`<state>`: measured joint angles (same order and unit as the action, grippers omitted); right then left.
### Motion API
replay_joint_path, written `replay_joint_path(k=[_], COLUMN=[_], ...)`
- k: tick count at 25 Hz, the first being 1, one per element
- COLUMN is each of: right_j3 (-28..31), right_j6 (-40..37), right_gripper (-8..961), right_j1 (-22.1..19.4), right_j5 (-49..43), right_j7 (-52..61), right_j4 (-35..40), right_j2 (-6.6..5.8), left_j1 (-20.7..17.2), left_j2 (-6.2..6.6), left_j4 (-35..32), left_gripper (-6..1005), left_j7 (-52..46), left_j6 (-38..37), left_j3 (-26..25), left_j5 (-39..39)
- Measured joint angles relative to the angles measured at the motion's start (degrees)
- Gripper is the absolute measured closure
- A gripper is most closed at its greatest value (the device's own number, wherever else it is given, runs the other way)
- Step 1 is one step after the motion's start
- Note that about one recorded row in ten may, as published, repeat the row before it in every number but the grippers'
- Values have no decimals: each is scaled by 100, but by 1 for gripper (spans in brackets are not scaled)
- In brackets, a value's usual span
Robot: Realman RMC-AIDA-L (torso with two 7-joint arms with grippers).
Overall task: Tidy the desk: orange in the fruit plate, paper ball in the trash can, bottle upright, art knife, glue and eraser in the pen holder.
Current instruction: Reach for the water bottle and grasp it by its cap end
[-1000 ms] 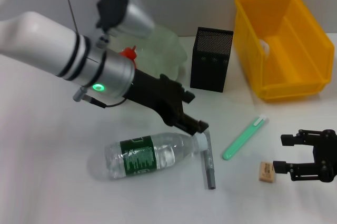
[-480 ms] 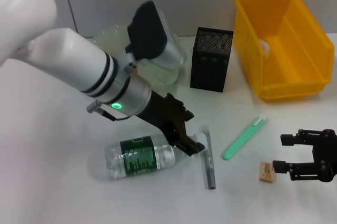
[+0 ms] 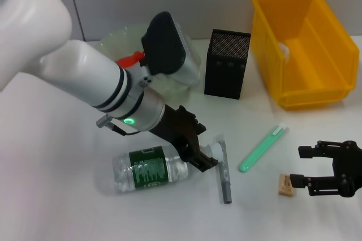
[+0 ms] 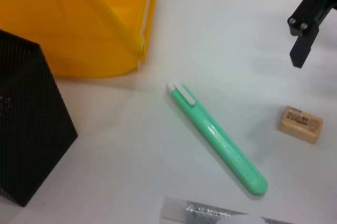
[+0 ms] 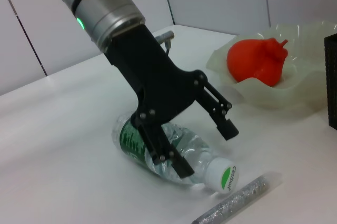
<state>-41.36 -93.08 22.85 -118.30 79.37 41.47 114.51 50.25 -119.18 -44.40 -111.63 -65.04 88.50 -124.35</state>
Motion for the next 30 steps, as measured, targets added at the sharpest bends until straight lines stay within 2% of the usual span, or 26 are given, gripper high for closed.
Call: replay_joint_path(k=[2,10,17,30], right_j3=[5,-21,-29,-30], right_j6=[3,27,80,143], right_gripper=[158,159,159,159], right_j1=[3,36,62,61], right_j5=[0,0,-145,-157], right_j7=[0,0,-20,-31], right_j4=[-5,-8,19,36], right_j2=[0,0,40,54], left_j1=[-5,9,-2,17], left_j2=[0,0,0,0], left_j4=[50,155,178,178], left_gripper=[157,156,157,163], left_j7=[-3,-7,-7,-7], left_j6=[132,255,421,613], left_j3=[163,261,627,854], left_j5=[45,72,205,213])
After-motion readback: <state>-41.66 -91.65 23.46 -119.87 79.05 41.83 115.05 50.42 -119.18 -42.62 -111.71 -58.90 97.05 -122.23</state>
